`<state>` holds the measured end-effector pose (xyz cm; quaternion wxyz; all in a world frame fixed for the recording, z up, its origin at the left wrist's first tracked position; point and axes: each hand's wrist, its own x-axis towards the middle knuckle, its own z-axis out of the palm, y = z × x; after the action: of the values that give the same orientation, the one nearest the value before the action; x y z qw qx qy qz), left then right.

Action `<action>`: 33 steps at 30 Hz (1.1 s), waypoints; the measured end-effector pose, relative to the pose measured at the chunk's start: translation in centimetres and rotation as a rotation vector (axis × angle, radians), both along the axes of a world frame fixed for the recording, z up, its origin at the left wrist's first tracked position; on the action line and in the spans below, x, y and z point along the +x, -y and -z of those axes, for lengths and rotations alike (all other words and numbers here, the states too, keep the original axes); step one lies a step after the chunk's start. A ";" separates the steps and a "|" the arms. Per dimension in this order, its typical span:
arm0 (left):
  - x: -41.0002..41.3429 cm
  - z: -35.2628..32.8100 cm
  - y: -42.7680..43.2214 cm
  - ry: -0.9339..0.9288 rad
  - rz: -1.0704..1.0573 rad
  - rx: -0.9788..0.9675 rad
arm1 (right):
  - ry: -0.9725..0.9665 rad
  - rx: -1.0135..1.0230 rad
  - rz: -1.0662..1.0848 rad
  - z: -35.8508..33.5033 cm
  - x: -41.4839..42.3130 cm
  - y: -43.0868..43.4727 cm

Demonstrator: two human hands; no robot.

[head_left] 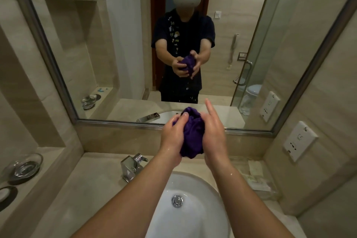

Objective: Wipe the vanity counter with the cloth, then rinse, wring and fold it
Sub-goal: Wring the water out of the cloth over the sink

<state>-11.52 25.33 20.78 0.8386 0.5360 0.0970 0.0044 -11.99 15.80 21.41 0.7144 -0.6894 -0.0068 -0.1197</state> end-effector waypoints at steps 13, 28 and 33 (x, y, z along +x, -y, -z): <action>1.3 0.1 0.9 0.055 -0.194 0.473 | -0.107 -0.070 0.392 1.4 -0.1 -2.7; -0.1 2.0 -1.3 -0.294 0.272 -0.449 | -0.165 -0.243 0.254 1.9 0.7 -1.5; 0.8 -0.2 -0.8 -0.133 0.185 -0.237 | 0.137 -0.397 0.146 1.4 0.2 -1.7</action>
<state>-10.77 26.13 20.94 0.8845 0.4392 0.1025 -0.1197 -11.84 17.50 20.03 0.5519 -0.8055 -0.0287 -0.2141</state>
